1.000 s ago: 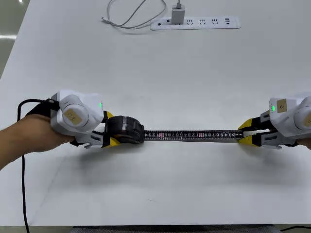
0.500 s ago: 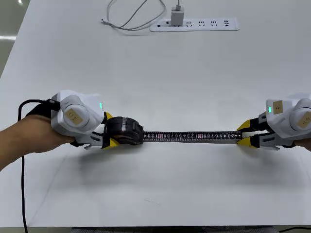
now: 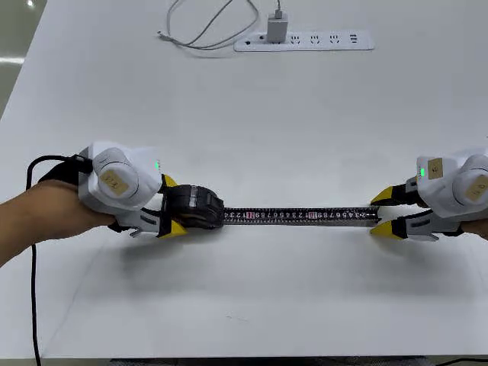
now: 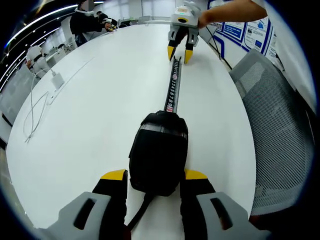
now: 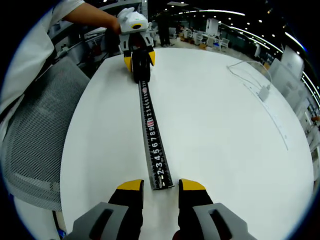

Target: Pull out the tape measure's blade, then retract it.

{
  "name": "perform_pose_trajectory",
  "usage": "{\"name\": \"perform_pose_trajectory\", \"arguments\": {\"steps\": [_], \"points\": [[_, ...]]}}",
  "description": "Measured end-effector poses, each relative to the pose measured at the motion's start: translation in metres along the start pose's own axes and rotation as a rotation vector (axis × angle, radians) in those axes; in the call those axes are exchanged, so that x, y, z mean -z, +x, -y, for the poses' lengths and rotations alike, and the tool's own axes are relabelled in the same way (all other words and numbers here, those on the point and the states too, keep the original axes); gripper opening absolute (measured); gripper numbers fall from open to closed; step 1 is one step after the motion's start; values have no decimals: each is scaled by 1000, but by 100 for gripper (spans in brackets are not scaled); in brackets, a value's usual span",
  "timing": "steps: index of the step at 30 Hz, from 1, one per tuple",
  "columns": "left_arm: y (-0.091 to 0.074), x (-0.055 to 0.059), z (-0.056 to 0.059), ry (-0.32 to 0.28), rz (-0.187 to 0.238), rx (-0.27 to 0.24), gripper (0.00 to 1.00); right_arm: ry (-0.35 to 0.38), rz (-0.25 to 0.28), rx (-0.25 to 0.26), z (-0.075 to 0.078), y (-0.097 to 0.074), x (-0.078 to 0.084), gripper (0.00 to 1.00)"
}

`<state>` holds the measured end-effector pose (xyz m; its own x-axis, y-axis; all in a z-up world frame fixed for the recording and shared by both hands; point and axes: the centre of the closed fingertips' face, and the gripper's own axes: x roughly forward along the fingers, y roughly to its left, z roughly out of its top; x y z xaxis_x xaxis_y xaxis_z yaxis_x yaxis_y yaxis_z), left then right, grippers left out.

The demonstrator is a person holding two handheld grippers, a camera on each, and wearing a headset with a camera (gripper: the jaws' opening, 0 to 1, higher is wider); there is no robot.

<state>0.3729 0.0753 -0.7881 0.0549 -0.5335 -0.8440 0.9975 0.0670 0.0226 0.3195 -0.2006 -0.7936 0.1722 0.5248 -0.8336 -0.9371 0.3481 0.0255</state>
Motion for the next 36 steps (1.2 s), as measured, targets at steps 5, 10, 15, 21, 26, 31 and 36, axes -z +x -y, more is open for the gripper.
{"name": "perform_pose_trajectory", "arguments": {"steps": [5, 10, 15, 21, 26, 31, 36], "points": [[-14, -6, -5, -59, 50, -9, 42, 142, 121, -17, -1, -7, -19, 29], [-22, -8, -7, -80, 73, -26, 42, 133, 113, -10, -1, -8, -17, 29], [-31, -14, -6, -102, 104, -44, 43, 135, 123, 14, -3, -14, -19, 31], [-39, -12, -1, -151, 133, -90, 46, 156, 145, 55, -8, -22, -24, 39], [-50, -8, 4, -198, 159, -137, 53, 203, 168, 84, -16, -27, -24, 47], [-58, -6, 9, -203, 173, -173, 57, 227, 169, 106, -21, -33, -21, 51], [-65, -4, 15, -243, 196, -217, 60, 250, 178, 139, -29, -45, -19, 56]]}}
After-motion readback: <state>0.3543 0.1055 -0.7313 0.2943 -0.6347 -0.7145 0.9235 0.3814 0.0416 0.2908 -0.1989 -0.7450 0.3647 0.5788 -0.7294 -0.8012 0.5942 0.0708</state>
